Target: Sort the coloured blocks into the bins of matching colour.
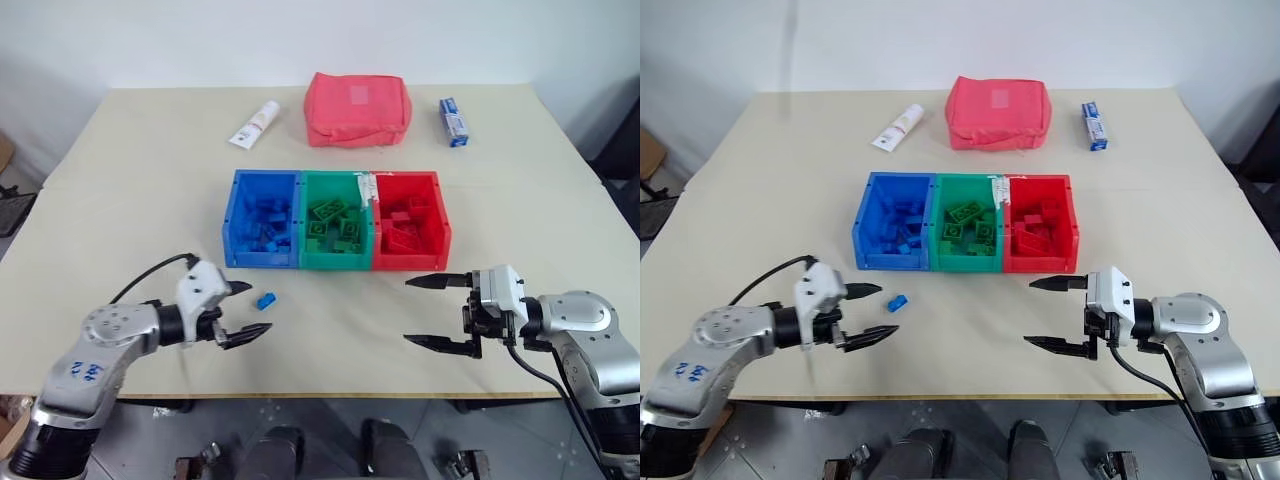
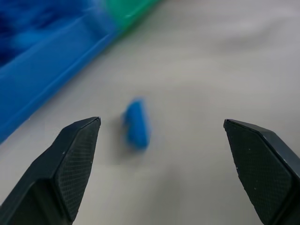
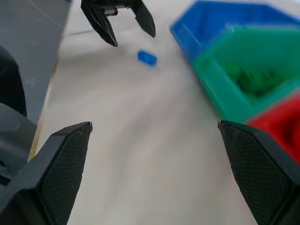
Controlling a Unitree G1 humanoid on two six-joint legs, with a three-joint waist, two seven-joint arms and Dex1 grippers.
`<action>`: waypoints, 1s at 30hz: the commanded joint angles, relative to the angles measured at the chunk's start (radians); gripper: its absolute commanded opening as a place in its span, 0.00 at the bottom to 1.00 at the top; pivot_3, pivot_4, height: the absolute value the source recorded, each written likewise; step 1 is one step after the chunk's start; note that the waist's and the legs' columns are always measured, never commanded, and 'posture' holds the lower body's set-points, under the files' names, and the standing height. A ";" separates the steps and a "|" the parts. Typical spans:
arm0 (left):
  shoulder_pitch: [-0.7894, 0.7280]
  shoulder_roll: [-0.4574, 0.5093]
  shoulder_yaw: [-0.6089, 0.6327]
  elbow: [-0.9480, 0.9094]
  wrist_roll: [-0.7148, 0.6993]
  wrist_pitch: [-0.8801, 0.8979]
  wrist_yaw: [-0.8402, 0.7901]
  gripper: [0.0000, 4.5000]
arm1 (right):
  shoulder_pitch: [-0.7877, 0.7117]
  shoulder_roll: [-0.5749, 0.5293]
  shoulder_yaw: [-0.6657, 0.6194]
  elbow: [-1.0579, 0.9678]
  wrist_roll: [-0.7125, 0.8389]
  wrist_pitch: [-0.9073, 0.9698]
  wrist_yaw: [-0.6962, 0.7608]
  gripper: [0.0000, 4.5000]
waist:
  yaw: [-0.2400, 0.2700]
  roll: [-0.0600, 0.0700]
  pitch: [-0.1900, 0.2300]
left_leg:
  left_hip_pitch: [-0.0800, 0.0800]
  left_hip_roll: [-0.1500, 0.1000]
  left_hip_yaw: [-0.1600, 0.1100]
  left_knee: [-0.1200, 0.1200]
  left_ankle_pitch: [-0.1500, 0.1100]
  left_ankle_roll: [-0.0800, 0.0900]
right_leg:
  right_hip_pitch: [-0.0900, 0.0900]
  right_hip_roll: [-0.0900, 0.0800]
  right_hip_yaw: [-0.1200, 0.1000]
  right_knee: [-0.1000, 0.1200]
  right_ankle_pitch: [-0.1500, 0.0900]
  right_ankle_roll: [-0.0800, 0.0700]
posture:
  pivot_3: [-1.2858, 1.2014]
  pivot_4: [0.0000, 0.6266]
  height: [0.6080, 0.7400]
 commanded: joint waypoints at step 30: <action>-0.344 -0.182 0.116 0.100 -0.028 0.115 0.179 0.08 | 0.048 0.084 -0.151 -0.197 0.115 0.079 -0.295 1.00 | 0.011 -0.001 0.000 | -0.001 -0.001 -0.002 0.004 0.001 -0.001 | 0.001 0.000 -0.002 0.000 0.000 0.000 | 0.52 0.24 1.00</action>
